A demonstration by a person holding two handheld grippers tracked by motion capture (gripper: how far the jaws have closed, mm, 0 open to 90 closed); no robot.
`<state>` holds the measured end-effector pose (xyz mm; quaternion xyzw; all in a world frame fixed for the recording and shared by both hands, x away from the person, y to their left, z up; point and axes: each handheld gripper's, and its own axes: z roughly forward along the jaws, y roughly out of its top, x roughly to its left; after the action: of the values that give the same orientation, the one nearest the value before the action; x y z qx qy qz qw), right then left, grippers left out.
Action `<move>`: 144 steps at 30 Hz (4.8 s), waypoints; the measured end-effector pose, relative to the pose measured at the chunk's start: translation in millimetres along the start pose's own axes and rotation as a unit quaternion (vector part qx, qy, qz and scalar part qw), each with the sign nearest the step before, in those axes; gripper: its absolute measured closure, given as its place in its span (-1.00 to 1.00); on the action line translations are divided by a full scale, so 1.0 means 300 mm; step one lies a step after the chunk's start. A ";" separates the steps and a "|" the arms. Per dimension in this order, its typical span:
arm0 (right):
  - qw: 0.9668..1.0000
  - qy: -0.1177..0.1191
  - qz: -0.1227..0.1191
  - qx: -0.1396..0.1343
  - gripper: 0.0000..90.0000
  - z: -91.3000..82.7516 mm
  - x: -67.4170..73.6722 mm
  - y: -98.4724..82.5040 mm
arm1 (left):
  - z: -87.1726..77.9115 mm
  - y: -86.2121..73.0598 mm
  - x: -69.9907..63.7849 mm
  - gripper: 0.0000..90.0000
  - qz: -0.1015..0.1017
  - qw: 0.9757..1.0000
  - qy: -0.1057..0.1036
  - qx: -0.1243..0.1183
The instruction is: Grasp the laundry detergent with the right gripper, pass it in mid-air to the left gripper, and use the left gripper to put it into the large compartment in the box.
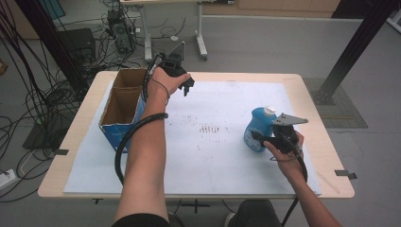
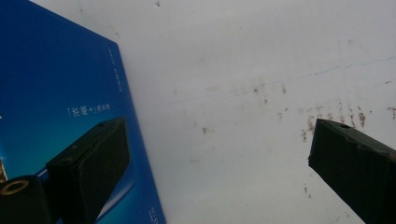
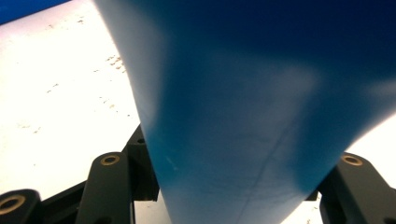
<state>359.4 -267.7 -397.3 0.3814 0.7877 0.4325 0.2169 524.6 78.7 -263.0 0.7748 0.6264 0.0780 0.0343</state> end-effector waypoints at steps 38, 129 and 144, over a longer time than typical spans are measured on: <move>1.000 0.002 -0.002 0.000 -0.06 0.002 -0.002 0.000 | -0.018 -0.002 0.001 -0.87 0.001 1.000 0.004 -0.004; 1.000 0.001 0.002 0.006 0.01 0.000 -0.001 0.006 | -0.050 0.011 0.012 -0.87 0.009 1.000 0.004 -0.009; 1.000 0.004 0.001 0.022 0.00 0.006 -0.007 0.027 | -0.075 -0.004 0.033 -0.87 0.027 1.000 -0.001 -0.016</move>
<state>365.2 -265.7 -391.5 0.3848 0.7978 0.4167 0.2046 521.7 87.7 -240.2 0.7906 0.6043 0.0882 0.0446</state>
